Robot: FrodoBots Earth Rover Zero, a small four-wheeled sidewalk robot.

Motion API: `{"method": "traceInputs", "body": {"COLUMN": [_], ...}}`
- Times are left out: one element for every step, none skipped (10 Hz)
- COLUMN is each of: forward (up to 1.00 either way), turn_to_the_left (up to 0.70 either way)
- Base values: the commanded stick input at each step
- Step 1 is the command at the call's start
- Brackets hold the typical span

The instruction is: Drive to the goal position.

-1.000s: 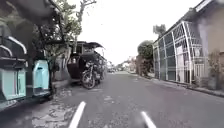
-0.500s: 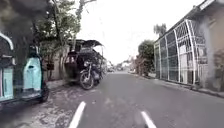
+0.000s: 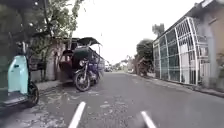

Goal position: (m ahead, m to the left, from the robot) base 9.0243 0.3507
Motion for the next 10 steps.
{"method": "traceInputs", "body": {"forward": [0.7,0.7,0.7,0.7,0.7,0.7,0.7,0.7,0.7,0.7], "turn_to_the_left": [-0.35,-0.35,-0.35,-0.35,-0.22,0.0,0.0,0.0,0.0,0.0]}}
